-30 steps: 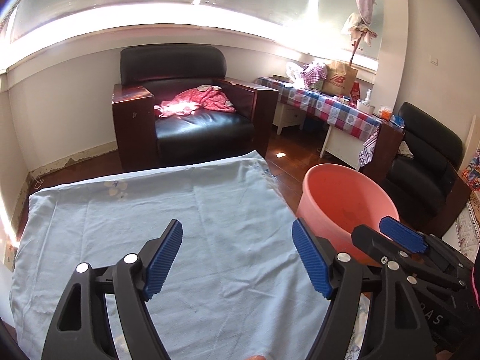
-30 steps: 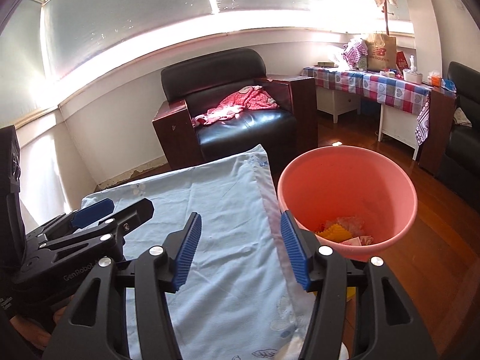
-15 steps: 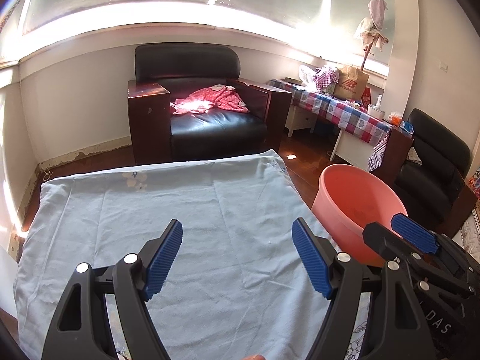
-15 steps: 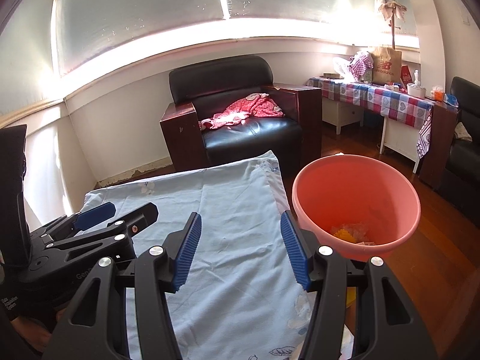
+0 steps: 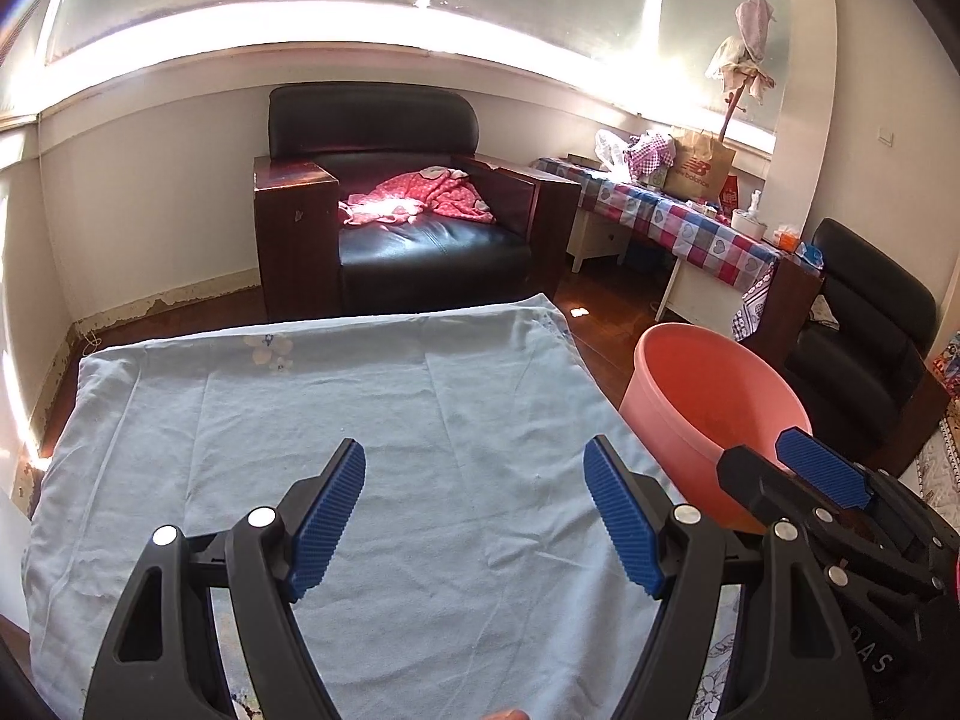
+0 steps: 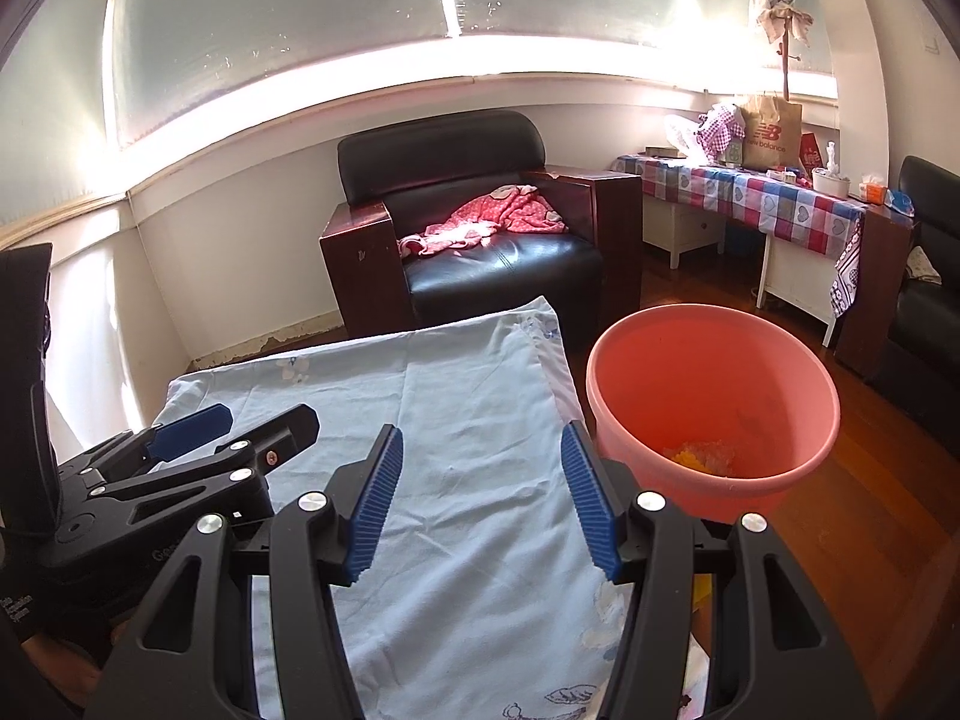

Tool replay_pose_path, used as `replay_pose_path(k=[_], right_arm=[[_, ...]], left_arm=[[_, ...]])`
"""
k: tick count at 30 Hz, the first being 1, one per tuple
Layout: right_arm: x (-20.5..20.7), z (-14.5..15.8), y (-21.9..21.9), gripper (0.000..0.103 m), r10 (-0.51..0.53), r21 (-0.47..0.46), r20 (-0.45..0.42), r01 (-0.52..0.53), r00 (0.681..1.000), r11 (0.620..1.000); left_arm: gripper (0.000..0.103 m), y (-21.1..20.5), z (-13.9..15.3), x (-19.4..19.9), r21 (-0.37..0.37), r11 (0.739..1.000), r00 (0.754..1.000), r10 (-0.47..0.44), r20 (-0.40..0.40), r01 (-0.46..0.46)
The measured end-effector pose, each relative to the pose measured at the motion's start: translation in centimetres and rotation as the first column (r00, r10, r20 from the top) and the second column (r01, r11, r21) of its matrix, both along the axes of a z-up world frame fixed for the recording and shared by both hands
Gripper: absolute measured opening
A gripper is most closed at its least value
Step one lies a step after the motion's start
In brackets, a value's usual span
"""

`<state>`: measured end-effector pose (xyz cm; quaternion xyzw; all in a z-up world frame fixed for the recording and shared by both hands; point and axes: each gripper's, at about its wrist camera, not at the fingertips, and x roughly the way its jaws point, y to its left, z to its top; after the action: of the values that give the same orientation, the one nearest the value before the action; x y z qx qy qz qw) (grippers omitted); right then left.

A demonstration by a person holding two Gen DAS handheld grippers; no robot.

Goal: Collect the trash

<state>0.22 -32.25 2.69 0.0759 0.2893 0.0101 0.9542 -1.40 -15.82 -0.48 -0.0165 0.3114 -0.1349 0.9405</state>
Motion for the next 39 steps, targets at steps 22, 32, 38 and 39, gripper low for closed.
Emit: replay_pose_path(k=[22, 32, 38, 39], right_arm=[[0.03, -0.74, -0.58, 0.056, -0.009, 0.009, -0.016, 0.009, 1.0, 1.0], [0.12, -0.75, -0.65, 0.056, -0.008, 0.009, -0.019, 0.008, 1.0, 1.0], [0.2, -0.8, -0.58, 0.056, -0.008, 0.007, -0.018, 0.008, 1.0, 1.0], [0.21, -0.82, -0.6, 0.056, -0.008, 0.007, -0.02, 0.008, 1.0, 1.0]], left_arm=[[0.074, -0.63, -0.37, -0.04, 0.007, 1.0, 1.0, -0.008, -0.016, 0.008], [0.074, -0.7, -0.39, 0.0, 0.008, 1.0, 1.0, -0.007, -0.017, 0.007], [0.074, -0.63, -0.46, 0.01, 0.006, 1.0, 1.0, -0.008, -0.017, 0.008], [0.074, -0.63, -0.46, 0.01, 0.007, 1.0, 1.0, -0.008, -0.017, 0.008]])
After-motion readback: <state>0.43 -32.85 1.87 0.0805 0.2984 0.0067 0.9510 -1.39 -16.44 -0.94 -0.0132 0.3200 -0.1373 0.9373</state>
